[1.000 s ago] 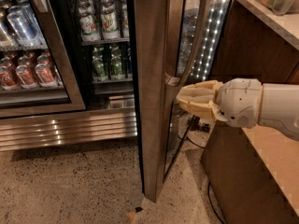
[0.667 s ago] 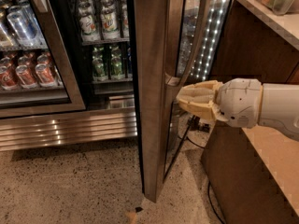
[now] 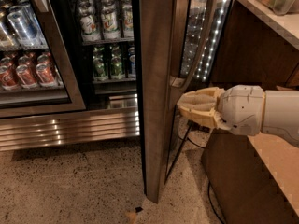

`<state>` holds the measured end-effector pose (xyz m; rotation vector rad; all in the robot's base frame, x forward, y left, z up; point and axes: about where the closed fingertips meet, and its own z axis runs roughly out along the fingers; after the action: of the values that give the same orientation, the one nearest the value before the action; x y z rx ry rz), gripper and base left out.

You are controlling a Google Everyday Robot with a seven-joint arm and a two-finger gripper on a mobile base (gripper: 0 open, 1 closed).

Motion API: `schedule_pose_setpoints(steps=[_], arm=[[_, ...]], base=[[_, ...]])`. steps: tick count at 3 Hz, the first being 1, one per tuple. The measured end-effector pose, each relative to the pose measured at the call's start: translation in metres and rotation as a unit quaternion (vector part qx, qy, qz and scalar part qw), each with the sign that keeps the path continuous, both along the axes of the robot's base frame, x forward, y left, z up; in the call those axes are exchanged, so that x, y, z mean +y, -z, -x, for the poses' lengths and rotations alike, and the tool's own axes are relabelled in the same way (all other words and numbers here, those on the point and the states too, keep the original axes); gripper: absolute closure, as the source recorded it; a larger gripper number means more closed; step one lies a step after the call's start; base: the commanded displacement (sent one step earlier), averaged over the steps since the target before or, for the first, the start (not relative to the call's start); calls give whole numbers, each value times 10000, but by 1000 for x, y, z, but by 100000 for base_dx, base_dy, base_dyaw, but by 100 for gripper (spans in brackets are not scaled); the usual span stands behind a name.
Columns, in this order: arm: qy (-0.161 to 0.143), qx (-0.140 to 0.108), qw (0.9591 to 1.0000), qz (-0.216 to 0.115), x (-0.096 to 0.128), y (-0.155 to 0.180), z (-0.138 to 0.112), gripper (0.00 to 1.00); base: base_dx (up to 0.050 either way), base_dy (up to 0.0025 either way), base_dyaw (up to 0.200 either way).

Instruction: Open right fridge door

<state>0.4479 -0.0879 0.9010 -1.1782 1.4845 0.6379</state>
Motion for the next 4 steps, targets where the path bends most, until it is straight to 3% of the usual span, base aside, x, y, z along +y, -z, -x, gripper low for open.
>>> schedule_pose_setpoints(steps=[1, 4], arm=[[-236, 12, 9993, 279, 12, 19, 26, 100], [-237, 12, 9993, 280, 12, 19, 26, 100]], base=[[0, 0, 0], [-4998, -2, 17]])
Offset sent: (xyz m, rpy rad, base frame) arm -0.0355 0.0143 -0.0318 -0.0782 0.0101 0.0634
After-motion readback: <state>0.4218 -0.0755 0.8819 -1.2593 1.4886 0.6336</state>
